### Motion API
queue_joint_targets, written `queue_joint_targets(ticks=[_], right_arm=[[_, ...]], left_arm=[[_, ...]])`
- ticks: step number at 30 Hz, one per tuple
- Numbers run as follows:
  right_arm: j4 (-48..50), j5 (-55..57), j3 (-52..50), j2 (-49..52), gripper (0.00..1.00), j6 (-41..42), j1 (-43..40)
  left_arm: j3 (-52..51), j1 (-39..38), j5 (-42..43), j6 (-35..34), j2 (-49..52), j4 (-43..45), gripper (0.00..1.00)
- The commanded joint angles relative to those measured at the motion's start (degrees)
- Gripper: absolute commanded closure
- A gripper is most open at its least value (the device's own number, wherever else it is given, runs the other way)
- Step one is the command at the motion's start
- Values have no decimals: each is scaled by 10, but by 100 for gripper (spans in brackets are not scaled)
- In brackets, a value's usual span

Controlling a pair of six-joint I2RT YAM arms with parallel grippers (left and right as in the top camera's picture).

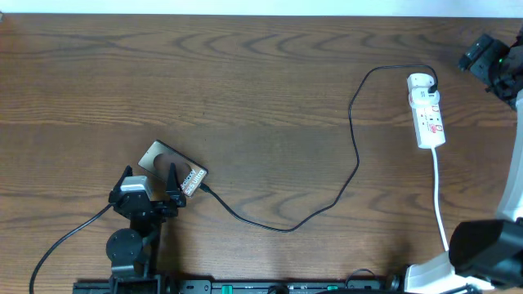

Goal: Plug charger to phone and switch on socket

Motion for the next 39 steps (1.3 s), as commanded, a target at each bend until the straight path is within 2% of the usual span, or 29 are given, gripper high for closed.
queue_joint_targets(ticks=[1, 5, 9, 10, 15, 19, 25, 30, 34, 39], right_arm=[[70, 12, -83, -95, 1, -3, 29], [282, 11, -284, -223, 1, -63, 75], [470, 11, -489, -358, 1, -77, 110], [554, 5, -598, -435, 1, -77, 124], [718, -30, -827, -595, 1, -77, 128], [815, -32, -956, -680, 1, -74, 128], [846, -48, -1064, -768, 1, -75, 128], [723, -56, -1066, -836, 1, -75, 128], [584, -56, -1066, -909, 1, -75, 128], [589, -62, -1066, -975, 1, -82, 128]], left_arm=[[-5, 3, 21, -1, 0, -25, 12], [-5, 3, 21, -1, 0, -25, 12], [-5, 3, 21, -1, 0, -25, 12], [-5, 3, 21, -1, 0, -25, 11], [-5, 3, 21, -1, 0, -25, 12], [-5, 3, 21, -1, 0, -25, 12], [-5, 3, 21, -1, 0, -25, 11], [-5, 3, 21, -1, 0, -25, 12], [-5, 3, 21, -1, 0, -25, 12], [-5, 3, 21, -1, 0, -25, 11]])
